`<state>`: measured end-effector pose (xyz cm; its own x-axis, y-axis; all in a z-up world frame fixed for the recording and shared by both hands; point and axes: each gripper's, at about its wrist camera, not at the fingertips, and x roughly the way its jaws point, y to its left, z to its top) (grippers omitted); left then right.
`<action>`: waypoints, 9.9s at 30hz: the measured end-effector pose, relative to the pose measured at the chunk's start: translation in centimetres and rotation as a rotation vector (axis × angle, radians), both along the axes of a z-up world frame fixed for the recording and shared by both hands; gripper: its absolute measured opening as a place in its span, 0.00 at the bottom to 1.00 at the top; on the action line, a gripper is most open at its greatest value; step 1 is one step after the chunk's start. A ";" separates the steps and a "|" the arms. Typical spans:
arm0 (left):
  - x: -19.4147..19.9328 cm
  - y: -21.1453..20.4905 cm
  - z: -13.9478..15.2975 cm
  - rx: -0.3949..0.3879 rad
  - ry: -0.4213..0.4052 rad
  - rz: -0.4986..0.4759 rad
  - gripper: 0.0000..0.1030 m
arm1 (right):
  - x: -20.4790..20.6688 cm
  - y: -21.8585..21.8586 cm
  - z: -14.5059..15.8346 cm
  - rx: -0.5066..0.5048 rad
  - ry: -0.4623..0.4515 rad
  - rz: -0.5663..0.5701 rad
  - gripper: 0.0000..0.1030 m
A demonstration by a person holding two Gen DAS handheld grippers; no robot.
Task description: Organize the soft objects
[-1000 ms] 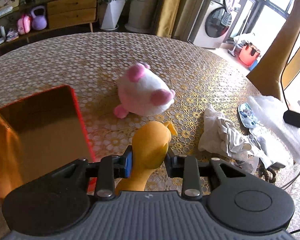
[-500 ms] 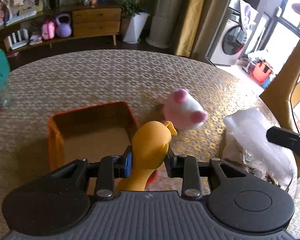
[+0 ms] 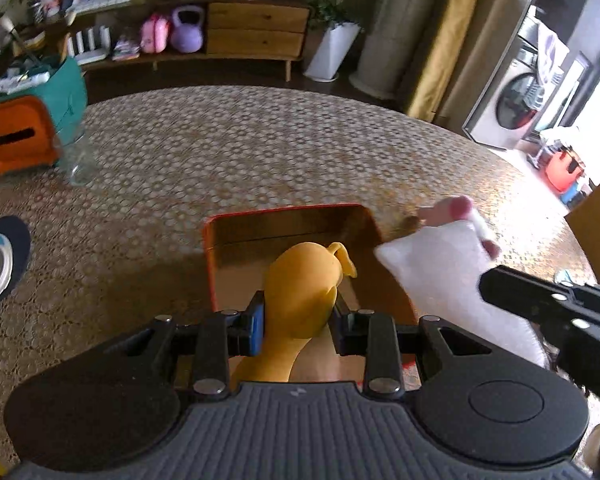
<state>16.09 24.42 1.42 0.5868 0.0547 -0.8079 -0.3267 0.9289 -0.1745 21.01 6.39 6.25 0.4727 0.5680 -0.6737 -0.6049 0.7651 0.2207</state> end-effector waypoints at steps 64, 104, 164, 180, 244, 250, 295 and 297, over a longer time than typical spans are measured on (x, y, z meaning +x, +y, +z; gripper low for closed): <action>8.2 0.7 -8.0 0.022 0.110 -0.056 0.60 | 2.0 6.4 -10.7 -0.214 0.016 0.064 0.47; -1.6 -8.0 2.2 0.119 -0.110 -0.190 0.81 | -3.2 -9.0 -0.8 0.009 -0.037 -0.063 0.91; 13.4 -33.9 -7.6 0.095 -0.033 -0.517 0.98 | 4.6 -34.9 -10.1 -0.173 0.067 -0.168 0.94; 15.7 -35.9 -10.0 0.108 0.008 -0.565 0.86 | 7.9 -34.3 -12.2 -0.118 0.097 -0.203 0.49; 11.4 -30.1 -8.0 -0.024 -0.004 -0.611 0.26 | 3.5 -36.0 -6.9 -0.029 -0.048 -0.359 0.00; 12.1 -31.0 -9.8 -0.023 0.041 -0.602 0.28 | 3.4 -35.8 -7.3 -0.032 -0.036 -0.353 0.00; -0.2 -12.4 2.7 -0.025 -0.212 -0.367 0.09 | -3.0 -20.6 2.2 0.085 -0.151 -0.047 0.00; -0.7 -11.1 3.1 -0.018 -0.218 -0.347 0.09 | -3.0 -19.0 2.5 0.087 -0.156 -0.026 0.00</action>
<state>15.39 13.34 4.49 0.7254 -0.1900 -0.6616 0.0521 0.9735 -0.2225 17.98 -12.60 8.78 0.5828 0.6070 -0.5403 -0.6171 0.7632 0.1917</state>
